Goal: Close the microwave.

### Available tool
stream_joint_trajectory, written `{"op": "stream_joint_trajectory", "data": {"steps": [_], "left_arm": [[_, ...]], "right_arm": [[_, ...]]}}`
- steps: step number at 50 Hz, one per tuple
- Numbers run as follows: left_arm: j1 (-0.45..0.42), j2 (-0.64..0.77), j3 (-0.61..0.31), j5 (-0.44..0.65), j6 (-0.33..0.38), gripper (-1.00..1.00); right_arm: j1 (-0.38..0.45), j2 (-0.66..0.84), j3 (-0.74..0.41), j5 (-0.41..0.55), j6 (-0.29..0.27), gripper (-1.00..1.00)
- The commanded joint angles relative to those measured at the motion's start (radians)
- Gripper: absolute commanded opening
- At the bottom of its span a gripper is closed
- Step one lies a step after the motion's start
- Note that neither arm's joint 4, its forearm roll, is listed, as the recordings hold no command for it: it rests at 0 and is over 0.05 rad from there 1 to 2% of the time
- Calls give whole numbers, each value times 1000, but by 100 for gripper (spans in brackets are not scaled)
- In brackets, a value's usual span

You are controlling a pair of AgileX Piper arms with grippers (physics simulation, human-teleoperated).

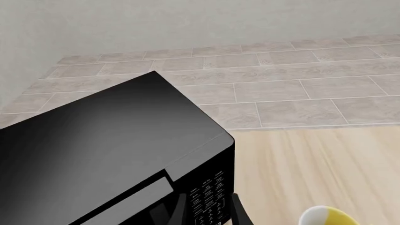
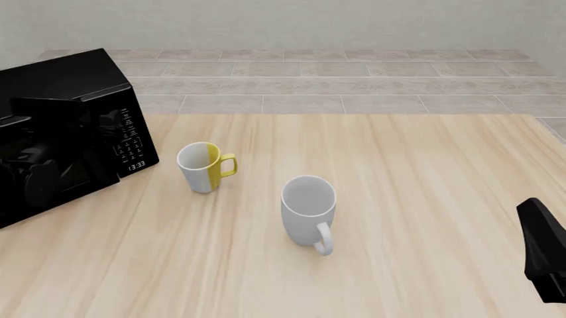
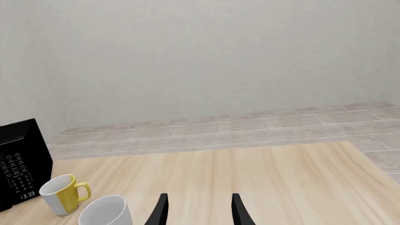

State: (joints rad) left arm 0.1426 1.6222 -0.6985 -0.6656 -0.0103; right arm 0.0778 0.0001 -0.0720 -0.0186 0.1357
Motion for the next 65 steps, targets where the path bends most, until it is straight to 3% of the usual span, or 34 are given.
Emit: {"op": "stream_joint_trajectory", "data": {"steps": [1,19,24,44,50,54,65], "left_arm": [[130,83,-44,19,122,100],[165,140,-114,47,138,100],[169,158,-118,29,169,100],[152,159,-114,29,162,100],[149,110,-54,-10,165,100],[123,28,39,-61,171,100],[67,-184,192,-58,159,100]], "right_arm": [[0,0,2,-2,3,100],[2,0,8,-8,3,100],[-5,0,10,-8,4,100],[-1,0,12,-9,4,100],[-2,0,14,-11,4,100],[-5,0,12,-10,3,100],[-3,0,25,-19,3,100]]}}
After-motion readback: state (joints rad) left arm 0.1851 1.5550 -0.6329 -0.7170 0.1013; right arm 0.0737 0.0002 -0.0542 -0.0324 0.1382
